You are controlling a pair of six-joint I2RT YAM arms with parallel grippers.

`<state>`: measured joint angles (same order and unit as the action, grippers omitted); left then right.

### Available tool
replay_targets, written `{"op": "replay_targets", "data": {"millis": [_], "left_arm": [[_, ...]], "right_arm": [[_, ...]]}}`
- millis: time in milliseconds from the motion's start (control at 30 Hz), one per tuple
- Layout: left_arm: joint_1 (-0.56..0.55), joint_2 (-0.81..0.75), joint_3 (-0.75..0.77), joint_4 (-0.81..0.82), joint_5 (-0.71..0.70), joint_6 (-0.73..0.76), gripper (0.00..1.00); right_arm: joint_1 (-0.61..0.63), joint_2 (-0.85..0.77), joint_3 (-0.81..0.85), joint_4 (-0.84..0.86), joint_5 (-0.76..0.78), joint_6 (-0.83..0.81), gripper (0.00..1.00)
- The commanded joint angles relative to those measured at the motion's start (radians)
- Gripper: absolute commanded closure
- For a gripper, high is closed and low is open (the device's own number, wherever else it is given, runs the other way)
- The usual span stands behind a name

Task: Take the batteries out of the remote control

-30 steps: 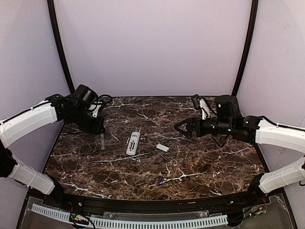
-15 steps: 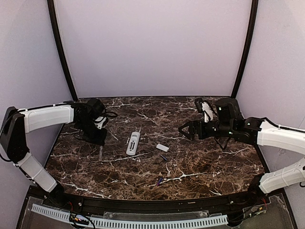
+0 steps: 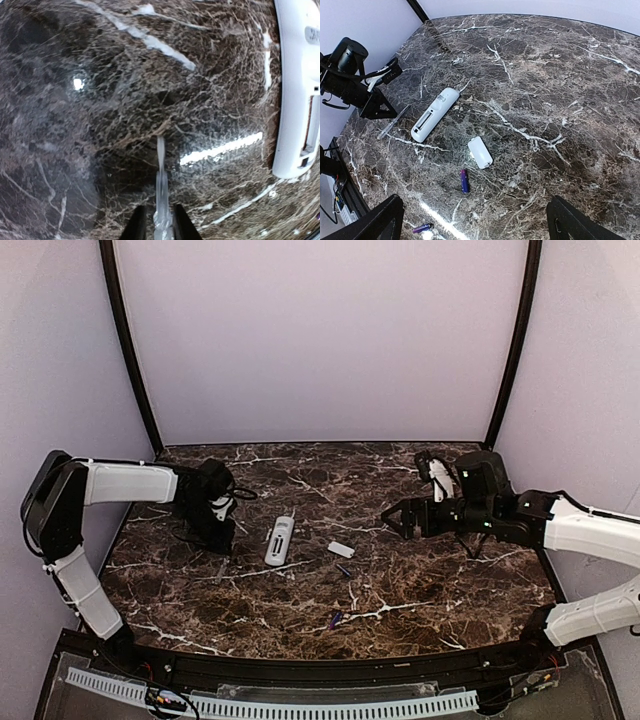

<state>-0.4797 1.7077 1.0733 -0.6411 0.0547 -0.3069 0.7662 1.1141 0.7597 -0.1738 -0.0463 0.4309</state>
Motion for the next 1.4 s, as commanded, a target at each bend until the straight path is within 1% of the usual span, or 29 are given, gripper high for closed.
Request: {"op": "replay_targets", "data": {"millis": [0, 33, 67, 100, 133, 167, 233, 267, 300, 333, 367, 400, 433, 467, 500, 633, 700, 833, 900, 967, 1000, 1033, 1067, 1167, 1200, 1233, 1267, 1367], "left_arm": [[0.003, 0.018, -0.037, 0.043, 0.008, -0.022, 0.73], [0.003, 0.016, -0.040, 0.048, 0.009, -0.020, 0.71], [0.003, 0.015, -0.044, 0.051, 0.015, -0.016, 0.65], [0.003, 0.012, -0.045, 0.056, 0.021, -0.013, 0.63], [0.003, 0.006, -0.048, 0.057, 0.023, -0.007, 0.58], [0.003, 0.002, -0.049, 0.057, 0.024, -0.005, 0.55], [0.003, -0.012, -0.052, 0.057, 0.018, 0.001, 0.44], [0.003, -0.029, -0.053, 0.058, 0.017, 0.006, 0.41], [0.003, -0.038, -0.054, 0.060, 0.014, 0.008, 0.34], [0.003, -0.057, -0.054, 0.061, 0.013, 0.011, 0.29], [0.003, -0.068, -0.052, 0.062, 0.006, 0.014, 0.21], [0.003, -0.088, -0.051, 0.061, 0.000, 0.018, 0.17], [0.003, -0.099, -0.048, 0.057, -0.022, 0.021, 0.10], [0.003, -0.123, -0.044, 0.055, -0.032, 0.027, 0.07], [0.003, -0.135, -0.039, 0.047, -0.083, 0.036, 0.04], [0.021, -0.211, -0.033, 0.050, -0.226, 0.051, 0.03], [0.042, -0.262, -0.041, 0.081, -0.255, 0.063, 0.05], [0.089, -0.382, -0.090, 0.198, -0.334, 0.090, 0.06], [0.111, -0.426, -0.124, 0.266, -0.395, 0.099, 0.07], [0.122, -0.476, -0.178, 0.359, -0.467, 0.111, 0.07], [0.127, -0.495, -0.230, 0.444, -0.500, 0.123, 0.07], [0.128, -0.536, -0.261, 0.490, -0.514, 0.157, 0.08], [0.130, -0.556, -0.320, 0.591, -0.539, 0.178, 0.08], [0.130, -0.626, -0.446, 0.789, -0.597, 0.282, 0.11], [0.130, -0.633, -0.503, 0.875, -0.623, 0.317, 0.12], [0.130, -0.640, -0.526, 0.914, -0.640, 0.369, 0.13], [0.131, -0.638, -0.562, 0.976, -0.675, 0.384, 0.14], [0.141, -0.597, -0.602, 1.090, -0.690, 0.434, 0.15]], "right_arm": [[0.006, -0.013, -0.010, -0.008, 0.042, 0.001, 0.01], [0.007, -0.010, -0.010, -0.010, 0.043, 0.004, 0.01], [0.006, -0.007, -0.008, -0.010, 0.043, 0.005, 0.01], [0.007, -0.005, -0.008, -0.010, 0.064, 0.007, 0.01], [0.007, -0.002, -0.008, -0.010, 0.072, 0.006, 0.01], [0.007, -0.001, -0.006, -0.010, 0.076, 0.006, 0.01], [0.007, 0.001, -0.002, -0.008, 0.092, 0.006, 0.01], [0.007, 0.001, 0.001, -0.009, 0.101, 0.006, 0.01], [0.007, 0.000, 0.004, -0.009, 0.114, 0.009, 0.01], [0.007, 0.002, 0.006, -0.010, 0.139, 0.015, 0.01], [0.007, 0.005, 0.010, -0.010, 0.159, 0.018, 0.01], [0.007, 0.006, 0.014, -0.012, 0.183, 0.020, 0.01], [0.007, 0.008, 0.019, -0.013, 0.203, 0.016, 0.01], [0.007, 0.010, 0.026, -0.012, 0.222, 0.009, 0.01], [0.007, 0.012, 0.032, -0.015, 0.244, 0.001, 0.01], [0.005, 0.009, 0.050, -0.013, 0.375, -0.038, 0.01], [0.002, 0.008, 0.053, 0.002, 0.445, -0.076, 0.01], [-0.026, 0.026, 0.065, 0.032, 0.556, -0.159, 0.01], [-0.057, 0.044, 0.076, 0.034, 0.572, -0.193, 0.01], [-0.085, 0.067, 0.087, 0.036, 0.573, -0.216, 0.02], [-0.101, 0.082, 0.091, 0.039, 0.570, -0.226, 0.01], [-0.115, 0.094, 0.094, 0.043, 0.570, -0.235, 0.01], [-0.128, 0.106, 0.095, 0.048, 0.569, -0.242, 0.01], [-0.165, 0.131, 0.090, 0.079, 0.563, -0.272, 0.01], [-0.179, 0.137, 0.084, 0.092, 0.559, -0.289, 0.01], [-0.197, 0.142, 0.075, 0.106, 0.552, -0.309, 0.01], [-0.215, 0.145, 0.067, 0.121, 0.536, -0.331, 0.01], [-0.264, 0.157, 0.043, 0.160, 0.499, -0.383, 0.01]]}}
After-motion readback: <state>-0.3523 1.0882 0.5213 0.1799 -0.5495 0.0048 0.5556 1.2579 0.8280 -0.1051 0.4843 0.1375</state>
